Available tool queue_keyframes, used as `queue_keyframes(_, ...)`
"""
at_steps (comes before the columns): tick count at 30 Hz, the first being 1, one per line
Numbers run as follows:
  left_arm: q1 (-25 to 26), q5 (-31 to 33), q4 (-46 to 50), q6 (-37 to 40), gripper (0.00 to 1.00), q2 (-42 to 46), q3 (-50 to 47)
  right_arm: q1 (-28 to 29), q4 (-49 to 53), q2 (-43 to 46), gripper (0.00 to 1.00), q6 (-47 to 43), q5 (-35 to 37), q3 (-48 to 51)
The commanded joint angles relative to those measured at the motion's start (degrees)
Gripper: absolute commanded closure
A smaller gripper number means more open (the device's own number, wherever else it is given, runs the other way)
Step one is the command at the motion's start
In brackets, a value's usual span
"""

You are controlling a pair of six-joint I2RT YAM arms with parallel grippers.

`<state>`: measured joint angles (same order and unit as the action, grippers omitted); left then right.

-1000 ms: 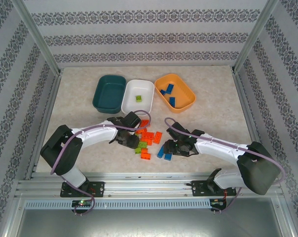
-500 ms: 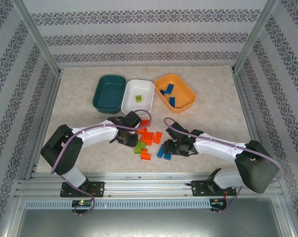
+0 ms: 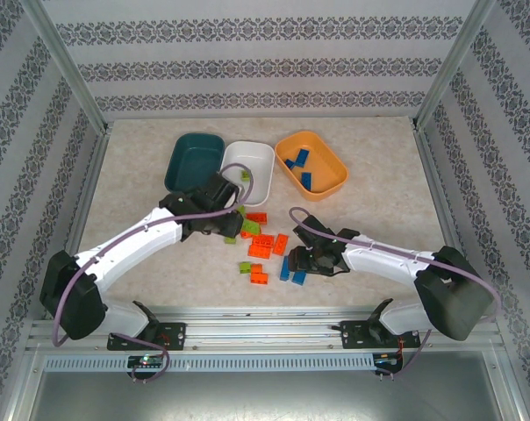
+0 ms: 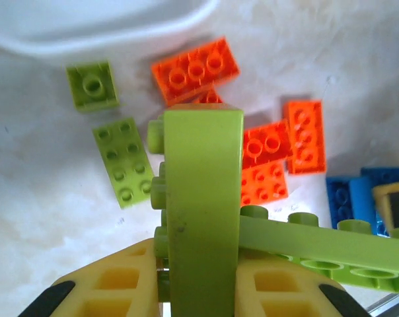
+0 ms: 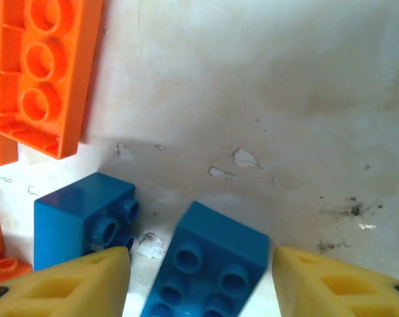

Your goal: Sort the legos into containers by color

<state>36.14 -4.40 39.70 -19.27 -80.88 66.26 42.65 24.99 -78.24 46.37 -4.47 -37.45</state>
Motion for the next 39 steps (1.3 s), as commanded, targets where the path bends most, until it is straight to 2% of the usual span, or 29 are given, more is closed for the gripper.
queue_keyframes(1,-2.82,0.36,3.85,4.16,0.78,-4.83,5.09,0.56,0.61,-0.21,0.41,-0.45,1.39,-1.75)
queue_keyframes(12,-6.87,-1.34,5.49,8.14,0.78,-14.45,16.63,-1.31,0.86,2.78,0.4,-0.85,1.95,1.06)
queue_keyframes(16,-8.13,0.98,6.93,10.21,0.78,-18.1,21.5,-1.57,-0.07,2.24,0.4,-0.92,1.68,1.39)
queue_keyframes(23,-9.66,6.41,9.22,13.98,0.78,-30.58,31.88,-1.75,-1.11,0.71,0.4,-0.93,0.99,1.68)
queue_keyframes(33,-11.42,5.95,11.06,14.61,0.78,-48.17,46.89,-2.55,-0.13,2.28,0.4,-1.11,1.13,3.04)
queue_keyframes(35,-11.66,5.98,11.91,14.39,0.74,-50.34,49.0,-2.84,0.01,2.87,0.39,-1.02,1.22,3.56)
queue_keyframes(39,-11.79,4.66,12.17,13.43,0.6,-51.18,50.37,-3.5,-0.03,3.19,0.39,-1.0,1.17,4.0)
